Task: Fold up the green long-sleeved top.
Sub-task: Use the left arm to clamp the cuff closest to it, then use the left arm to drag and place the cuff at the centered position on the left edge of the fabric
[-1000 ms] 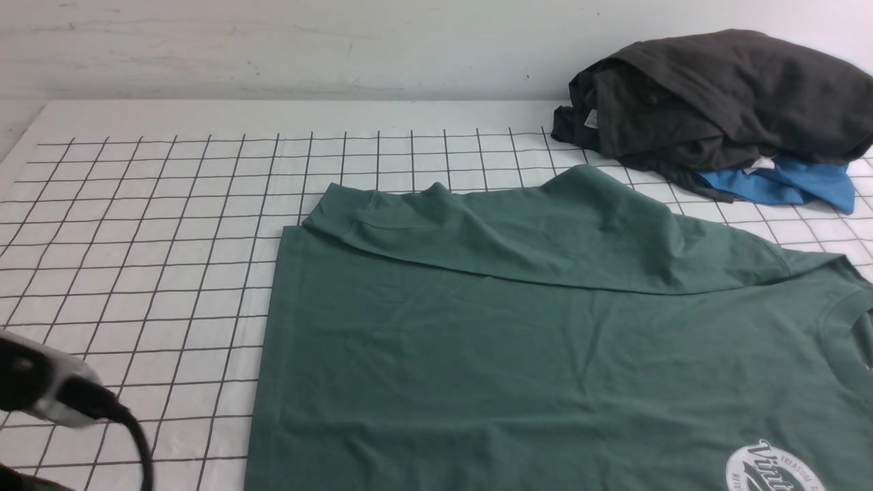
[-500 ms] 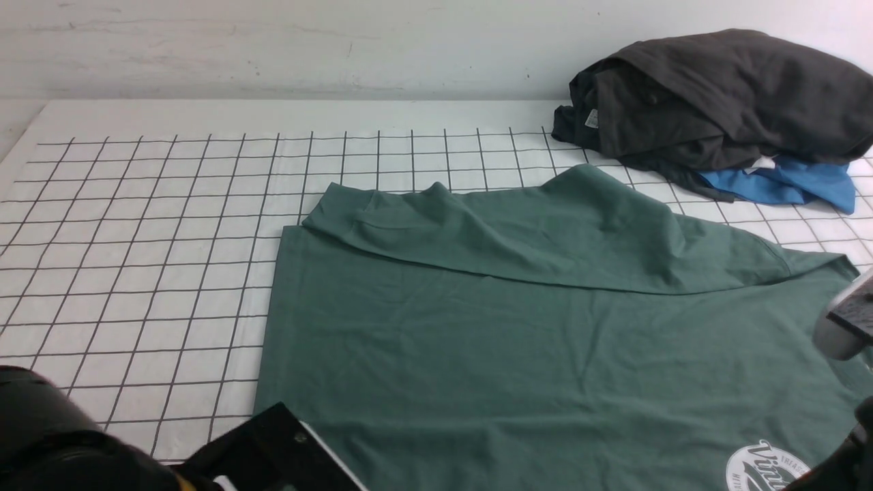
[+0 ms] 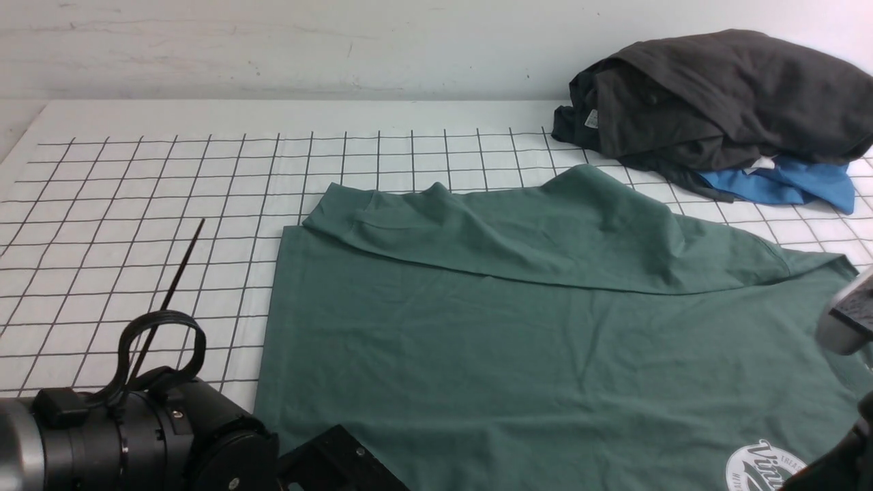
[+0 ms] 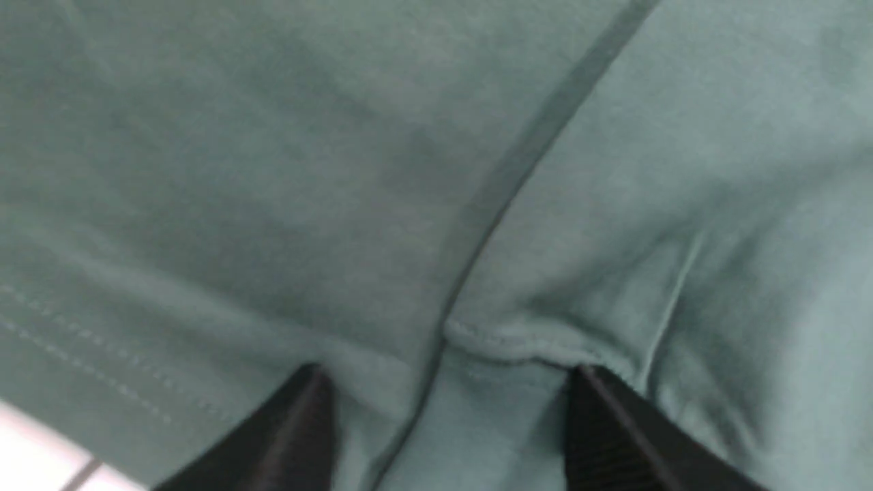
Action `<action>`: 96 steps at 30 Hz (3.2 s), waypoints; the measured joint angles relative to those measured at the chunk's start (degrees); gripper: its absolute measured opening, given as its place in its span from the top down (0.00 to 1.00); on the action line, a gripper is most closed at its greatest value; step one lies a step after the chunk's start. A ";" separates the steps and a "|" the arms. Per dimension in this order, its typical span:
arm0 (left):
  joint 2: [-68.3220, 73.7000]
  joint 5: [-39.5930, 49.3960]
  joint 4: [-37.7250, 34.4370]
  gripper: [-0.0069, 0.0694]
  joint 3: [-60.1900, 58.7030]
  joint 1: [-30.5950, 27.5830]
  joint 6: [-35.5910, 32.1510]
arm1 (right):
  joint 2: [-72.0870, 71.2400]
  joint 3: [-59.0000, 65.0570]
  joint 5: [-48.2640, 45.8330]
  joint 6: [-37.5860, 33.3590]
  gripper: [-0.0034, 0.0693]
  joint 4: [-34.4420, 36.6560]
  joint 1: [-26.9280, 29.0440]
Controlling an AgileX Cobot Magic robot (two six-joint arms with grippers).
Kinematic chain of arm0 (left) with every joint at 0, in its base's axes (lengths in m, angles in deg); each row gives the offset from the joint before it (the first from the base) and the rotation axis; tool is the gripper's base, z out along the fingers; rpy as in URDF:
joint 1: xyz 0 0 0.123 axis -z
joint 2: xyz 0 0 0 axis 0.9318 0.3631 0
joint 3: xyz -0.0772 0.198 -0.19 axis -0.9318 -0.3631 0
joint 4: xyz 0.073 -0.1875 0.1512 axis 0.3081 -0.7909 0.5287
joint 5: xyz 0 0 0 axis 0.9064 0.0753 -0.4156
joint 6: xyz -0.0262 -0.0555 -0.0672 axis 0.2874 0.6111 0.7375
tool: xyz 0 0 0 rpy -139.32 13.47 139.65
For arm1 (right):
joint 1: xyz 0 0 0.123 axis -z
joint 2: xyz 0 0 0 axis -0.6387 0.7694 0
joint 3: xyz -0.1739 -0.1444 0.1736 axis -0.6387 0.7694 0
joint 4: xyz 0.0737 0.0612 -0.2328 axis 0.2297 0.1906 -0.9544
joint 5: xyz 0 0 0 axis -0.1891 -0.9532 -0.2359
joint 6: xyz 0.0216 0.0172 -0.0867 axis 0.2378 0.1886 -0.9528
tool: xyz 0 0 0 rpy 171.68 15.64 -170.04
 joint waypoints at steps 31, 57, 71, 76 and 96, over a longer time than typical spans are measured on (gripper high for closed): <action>-8.29 14.30 8.54 0.88 15.90 -0.41 0.05 | 0.00 0.00 0.72 -0.21 0.97 -1.47 0.00; -5.26 10.87 3.33 0.84 6.72 -1.66 1.64 | 0.00 0.00 1.61 -0.23 0.97 -1.52 0.00; -5.26 8.16 3.44 0.57 4.00 -1.66 1.78 | 0.00 0.00 1.64 -0.23 0.97 -1.30 -0.47; -5.24 7.54 3.74 0.56 3.76 -1.66 1.82 | 0.00 0.00 1.76 -0.23 0.97 -0.58 -0.47; -1.66 7.62 2.16 0.78 3.76 -1.66 2.67 | 0.00 0.00 1.88 -0.23 0.97 1.10 -0.47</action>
